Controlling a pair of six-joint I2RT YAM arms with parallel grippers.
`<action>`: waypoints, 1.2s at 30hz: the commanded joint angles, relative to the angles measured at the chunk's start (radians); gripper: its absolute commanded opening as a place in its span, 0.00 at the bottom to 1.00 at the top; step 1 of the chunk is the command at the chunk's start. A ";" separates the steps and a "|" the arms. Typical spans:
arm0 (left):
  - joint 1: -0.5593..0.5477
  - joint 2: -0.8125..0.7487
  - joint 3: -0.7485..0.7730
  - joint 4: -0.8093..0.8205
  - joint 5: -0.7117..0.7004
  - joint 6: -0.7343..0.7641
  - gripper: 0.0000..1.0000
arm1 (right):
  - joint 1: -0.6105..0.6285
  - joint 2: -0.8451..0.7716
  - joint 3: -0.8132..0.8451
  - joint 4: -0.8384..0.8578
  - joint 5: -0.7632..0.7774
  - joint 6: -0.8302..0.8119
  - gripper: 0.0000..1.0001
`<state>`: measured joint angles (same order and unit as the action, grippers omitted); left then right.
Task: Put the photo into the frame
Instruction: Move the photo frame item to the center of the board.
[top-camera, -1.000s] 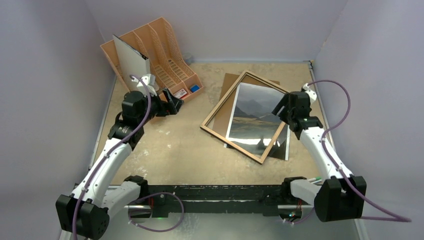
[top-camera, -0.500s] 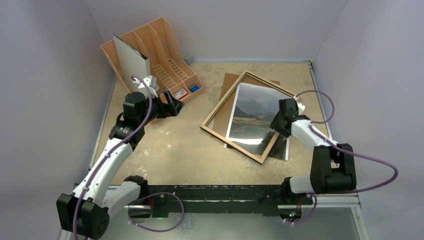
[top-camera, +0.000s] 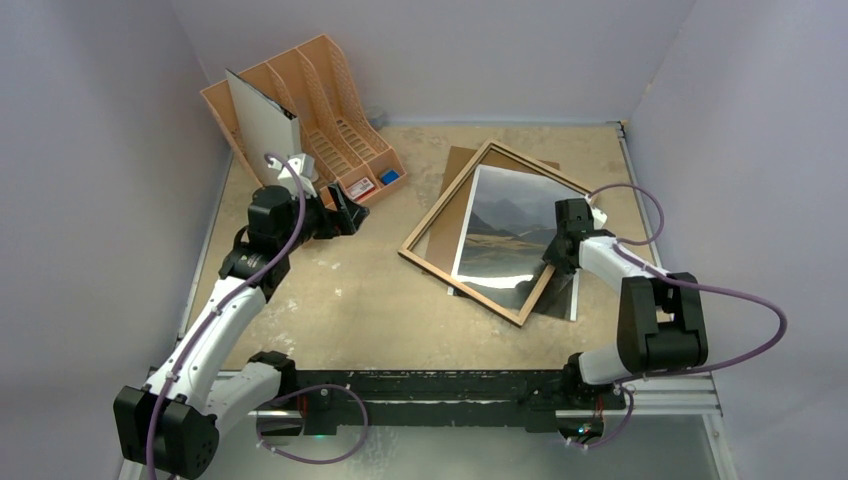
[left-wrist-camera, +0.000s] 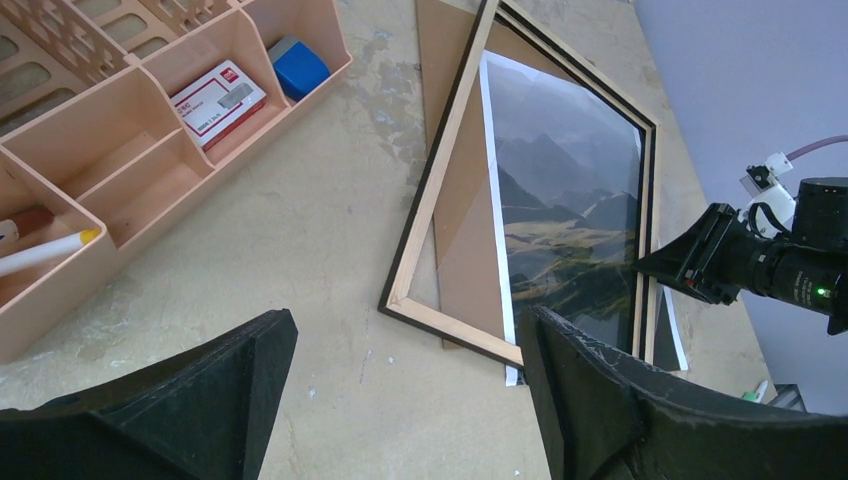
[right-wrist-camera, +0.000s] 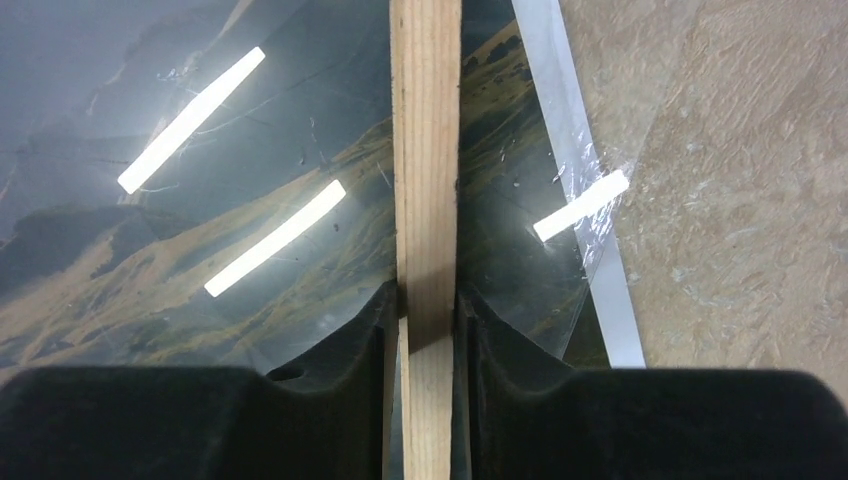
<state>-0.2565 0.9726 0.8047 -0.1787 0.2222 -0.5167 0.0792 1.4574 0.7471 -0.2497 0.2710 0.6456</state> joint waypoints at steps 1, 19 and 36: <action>-0.003 -0.015 -0.001 0.016 0.016 -0.021 0.86 | 0.004 -0.012 -0.001 0.026 -0.018 0.003 0.22; -0.003 -0.001 -0.016 0.004 -0.017 -0.057 0.86 | 0.151 -0.176 0.007 -0.018 -0.213 -0.109 0.04; -0.003 0.062 -0.054 -0.008 -0.034 -0.103 0.85 | 0.274 -0.109 -0.018 0.013 -0.178 -0.018 0.33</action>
<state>-0.2565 1.0161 0.7692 -0.1986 0.1982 -0.5919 0.3428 1.3556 0.7116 -0.2852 0.1005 0.5835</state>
